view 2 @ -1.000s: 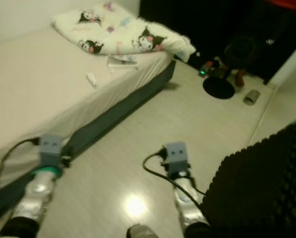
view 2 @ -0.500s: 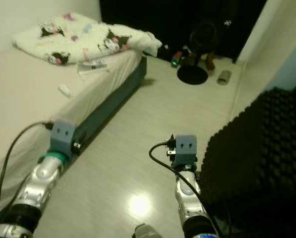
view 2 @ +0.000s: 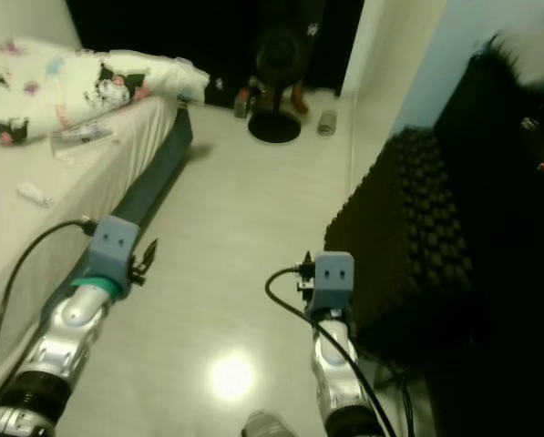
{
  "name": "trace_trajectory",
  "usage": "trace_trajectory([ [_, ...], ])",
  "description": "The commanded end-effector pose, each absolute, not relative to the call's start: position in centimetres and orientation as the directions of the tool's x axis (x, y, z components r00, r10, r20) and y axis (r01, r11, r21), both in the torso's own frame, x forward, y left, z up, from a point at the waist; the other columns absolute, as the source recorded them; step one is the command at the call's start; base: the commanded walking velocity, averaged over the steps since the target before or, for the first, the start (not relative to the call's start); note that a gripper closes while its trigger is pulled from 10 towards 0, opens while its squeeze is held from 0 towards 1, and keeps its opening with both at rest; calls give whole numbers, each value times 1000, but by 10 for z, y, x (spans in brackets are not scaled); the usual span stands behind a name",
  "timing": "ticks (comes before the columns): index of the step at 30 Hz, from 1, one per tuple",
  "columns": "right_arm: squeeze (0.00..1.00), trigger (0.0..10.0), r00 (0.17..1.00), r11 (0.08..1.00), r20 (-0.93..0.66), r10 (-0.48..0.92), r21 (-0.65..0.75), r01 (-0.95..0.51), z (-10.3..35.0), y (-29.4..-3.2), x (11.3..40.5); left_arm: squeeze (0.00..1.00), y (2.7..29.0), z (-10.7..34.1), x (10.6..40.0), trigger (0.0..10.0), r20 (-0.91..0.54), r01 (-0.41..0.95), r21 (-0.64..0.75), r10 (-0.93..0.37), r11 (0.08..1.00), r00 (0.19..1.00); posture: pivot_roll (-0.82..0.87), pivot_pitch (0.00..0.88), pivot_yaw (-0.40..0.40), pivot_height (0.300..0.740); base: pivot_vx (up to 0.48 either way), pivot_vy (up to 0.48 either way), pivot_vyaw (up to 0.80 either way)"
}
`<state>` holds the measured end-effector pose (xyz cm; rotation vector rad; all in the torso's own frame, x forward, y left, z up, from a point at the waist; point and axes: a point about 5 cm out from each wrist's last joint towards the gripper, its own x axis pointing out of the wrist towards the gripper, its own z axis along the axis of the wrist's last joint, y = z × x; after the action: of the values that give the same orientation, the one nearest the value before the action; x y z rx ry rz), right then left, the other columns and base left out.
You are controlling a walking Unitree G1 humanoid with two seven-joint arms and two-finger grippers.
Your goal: Clean up the room
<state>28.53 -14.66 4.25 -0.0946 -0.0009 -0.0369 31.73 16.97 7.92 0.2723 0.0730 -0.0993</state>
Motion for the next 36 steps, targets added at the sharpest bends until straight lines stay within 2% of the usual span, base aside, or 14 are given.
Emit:
trace_trajectory([
  [1,0,10000,1000,995,-10,-24,-102,23,41,-143,286,0,173,74,314,10000,-104,94,269,-68,958,992,-117,2,67,735,480,0,0],
  [24,0,10000,1000,993,-9,8,-118,-9,42,-144,289,0,172,66,308,10000,-117,76,266,-46,961,992,-110,0,37,735,453,0,0],
  [36,0,10000,1000,985,-24,20,-170,-24,39,-146,289,0,168,63,309,10000,-124,93,274,-61,957,990,-88,0,12,735,323,0,0],
])
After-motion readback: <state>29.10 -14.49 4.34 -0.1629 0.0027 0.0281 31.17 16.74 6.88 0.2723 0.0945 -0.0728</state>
